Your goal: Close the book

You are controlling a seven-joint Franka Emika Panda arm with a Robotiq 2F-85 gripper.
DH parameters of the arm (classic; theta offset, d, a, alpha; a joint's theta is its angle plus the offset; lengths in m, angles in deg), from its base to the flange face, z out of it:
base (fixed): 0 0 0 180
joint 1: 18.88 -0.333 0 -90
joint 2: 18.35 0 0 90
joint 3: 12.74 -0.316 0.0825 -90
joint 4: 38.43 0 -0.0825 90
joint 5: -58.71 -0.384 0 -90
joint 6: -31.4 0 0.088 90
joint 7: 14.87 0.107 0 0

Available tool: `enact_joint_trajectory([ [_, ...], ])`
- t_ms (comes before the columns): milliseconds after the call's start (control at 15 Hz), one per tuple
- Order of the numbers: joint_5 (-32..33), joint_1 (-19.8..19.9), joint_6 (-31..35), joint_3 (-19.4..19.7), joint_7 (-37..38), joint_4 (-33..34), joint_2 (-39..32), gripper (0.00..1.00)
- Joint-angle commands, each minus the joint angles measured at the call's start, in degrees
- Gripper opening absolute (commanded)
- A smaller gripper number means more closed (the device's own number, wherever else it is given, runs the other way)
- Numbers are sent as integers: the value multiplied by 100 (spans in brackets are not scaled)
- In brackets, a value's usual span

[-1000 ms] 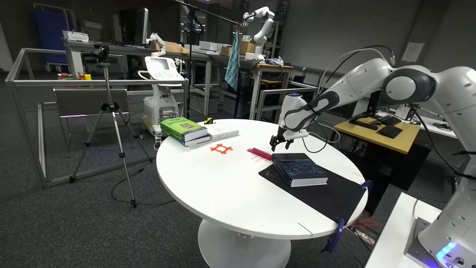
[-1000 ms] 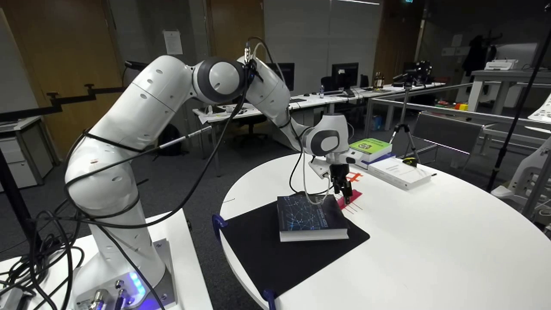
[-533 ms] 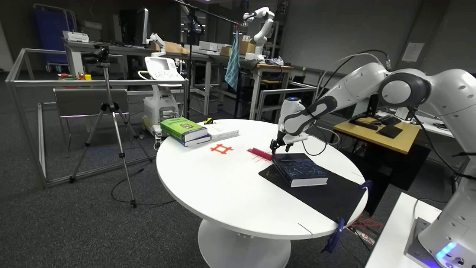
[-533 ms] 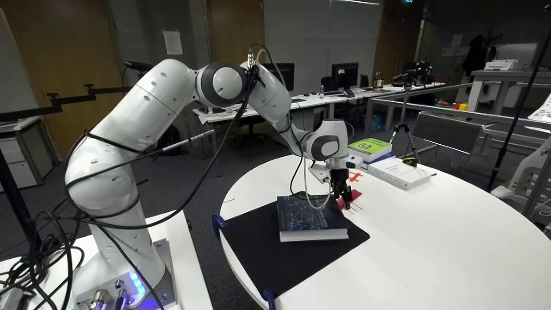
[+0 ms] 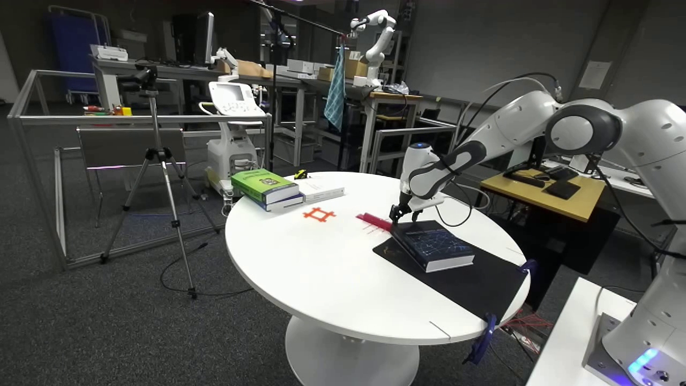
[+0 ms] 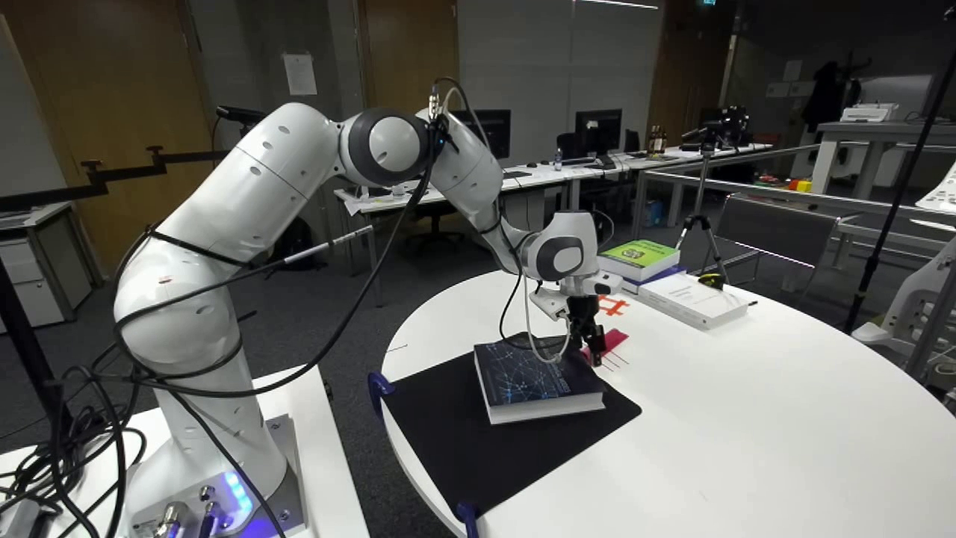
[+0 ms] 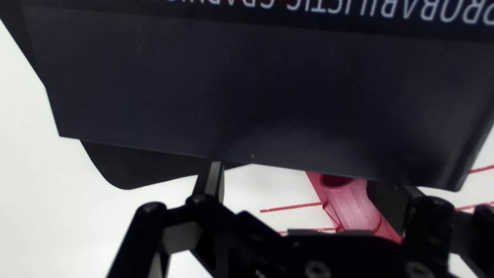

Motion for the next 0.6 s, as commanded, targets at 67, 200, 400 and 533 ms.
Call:
enact_joint_trajectory([
  [67,322,-116,-200,-2,-60,-493,280,100],
  [200,414,-149,-185,-4,-84,-560,310,100],
  [400,514,-172,-237,-42,-170,-649,385,100],
  [533,544,-183,-233,-105,-295,-777,478,100],
])
